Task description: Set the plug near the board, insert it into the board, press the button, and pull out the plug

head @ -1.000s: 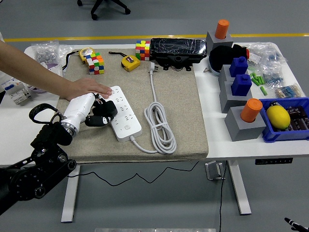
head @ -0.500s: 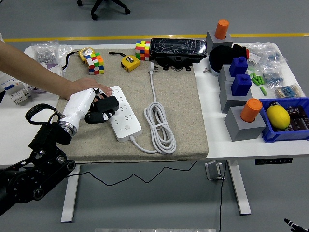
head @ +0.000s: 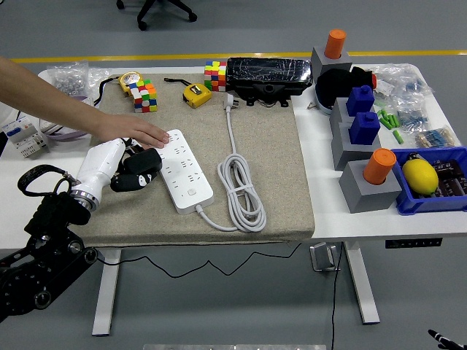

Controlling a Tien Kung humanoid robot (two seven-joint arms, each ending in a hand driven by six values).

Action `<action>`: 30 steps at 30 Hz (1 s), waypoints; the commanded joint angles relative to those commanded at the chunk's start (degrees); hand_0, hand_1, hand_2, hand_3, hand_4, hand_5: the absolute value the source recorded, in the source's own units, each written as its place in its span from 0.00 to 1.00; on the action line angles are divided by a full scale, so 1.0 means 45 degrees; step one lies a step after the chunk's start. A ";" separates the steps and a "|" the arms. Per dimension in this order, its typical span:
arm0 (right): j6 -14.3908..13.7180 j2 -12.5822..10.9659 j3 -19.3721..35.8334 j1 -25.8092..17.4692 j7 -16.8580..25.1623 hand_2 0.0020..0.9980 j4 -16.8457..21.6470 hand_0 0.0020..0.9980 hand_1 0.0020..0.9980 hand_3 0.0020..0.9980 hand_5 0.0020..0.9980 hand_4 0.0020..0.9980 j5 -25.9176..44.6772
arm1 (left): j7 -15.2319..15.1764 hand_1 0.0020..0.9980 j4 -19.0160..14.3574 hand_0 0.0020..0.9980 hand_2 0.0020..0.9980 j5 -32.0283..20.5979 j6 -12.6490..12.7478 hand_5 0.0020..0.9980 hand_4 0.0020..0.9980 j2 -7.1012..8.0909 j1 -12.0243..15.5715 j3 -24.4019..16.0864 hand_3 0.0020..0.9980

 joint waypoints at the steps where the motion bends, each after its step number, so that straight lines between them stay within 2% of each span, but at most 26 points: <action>1: 0.0003 0.0001 -0.0010 -0.0002 0.0000 0.61 0.0000 0.65 0.64 0.55 0.54 0.98 -0.0002 | -0.0009 0.39 0.0077 0.37 0.42 -0.0138 -0.0079 0.08 0.67 0.0009 0.0028 0.0003 0.53; 5: 0.0005 0.0007 -0.0016 -0.0005 0.0000 0.61 0.0001 0.65 0.64 0.55 0.54 0.98 0.0002 | -0.0015 0.39 0.0272 0.37 0.42 -0.0412 -0.0262 0.08 0.67 0.0002 0.0073 -0.0009 0.53; 6: 0.0007 0.0004 -0.0021 -0.0004 -0.0001 0.61 -0.0001 0.65 0.64 0.55 0.54 0.98 0.0002 | 0.0001 0.57 0.0324 0.47 0.52 -0.0490 -0.0310 0.29 0.86 -0.0008 0.0075 -0.0019 0.59; 11: 0.0002 -0.0012 -0.0027 -0.0006 0.0003 0.61 0.0003 0.65 0.64 0.55 0.54 0.98 0.0007 | 0.0308 0.57 0.0467 0.47 0.52 -0.0433 -0.0758 0.29 0.86 -0.0025 0.0094 -0.0070 0.59; 12: 0.0003 -0.0014 -0.0028 -0.0009 0.0002 0.61 0.0002 0.65 0.64 0.55 0.54 0.98 0.0011 | 0.0341 0.67 0.0474 0.60 0.63 -0.0427 -0.0822 0.39 0.90 -0.0018 0.0111 -0.0080 0.69; 16: 0.0006 -0.0007 -0.0028 -0.0008 0.0000 0.61 -0.0009 0.65 0.64 0.55 0.54 0.98 0.0013 | 0.0352 0.67 0.0484 0.60 0.63 -0.0388 -0.0846 0.39 0.90 -0.0003 0.0142 -0.0117 0.69; 17: 0.0005 0.0002 -0.0019 -0.0012 -0.0001 0.61 -0.0013 0.65 0.64 0.55 0.54 0.98 0.0012 | 0.0306 0.67 0.0476 0.60 0.63 -0.0417 -0.0806 0.39 0.90 0.0004 0.0149 -0.0126 0.69; 18: 0.0008 0.0003 -0.0024 -0.0015 0.0000 0.61 -0.0009 0.65 0.64 0.55 0.55 0.98 0.0012 | 0.0240 0.76 0.0475 0.68 0.70 -0.0463 -0.0757 0.50 0.95 0.0009 0.0151 -0.0129 0.75; 23: 0.0011 0.0004 -0.0027 -0.0009 0.0002 0.61 0.0005 0.65 0.64 0.55 0.55 0.98 0.0024 | -0.0053 0.76 0.0436 0.68 0.70 -0.0546 -0.0542 0.50 0.95 0.0013 0.0233 -0.0224 0.75; 24: 0.0010 0.0001 -0.0025 -0.0005 0.0004 0.61 0.0006 0.65 0.64 0.55 0.55 0.98 0.0024 | -0.0132 0.85 0.0391 0.76 0.81 -0.0559 -0.0489 0.66 1.00 0.0009 0.0284 -0.0291 0.83; 27: 0.0006 -0.0008 -0.0027 -0.0004 0.0007 0.61 0.0005 0.65 0.64 0.55 0.55 0.98 0.0027 | -0.0549 0.85 0.0171 0.76 0.81 -0.0684 -0.0187 0.66 1.00 0.0012 0.0435 -0.0520 0.83; 29: 0.0003 -0.0015 -0.0037 0.0000 0.0004 0.61 -0.0015 0.65 0.64 0.55 0.55 0.98 0.0028 | -0.1159 0.85 -0.0182 0.76 0.81 -0.1005 0.0245 0.66 1.00 0.0028 0.0561 -0.0797 0.83; 30: 0.0002 -0.0016 -0.0037 0.0001 0.0004 0.61 -0.0018 0.65 0.64 0.55 0.55 0.98 0.0026 | -0.1419 0.84 -0.0274 0.76 0.81 -0.1116 0.0395 0.70 1.00 0.0030 0.0591 -0.0874 0.82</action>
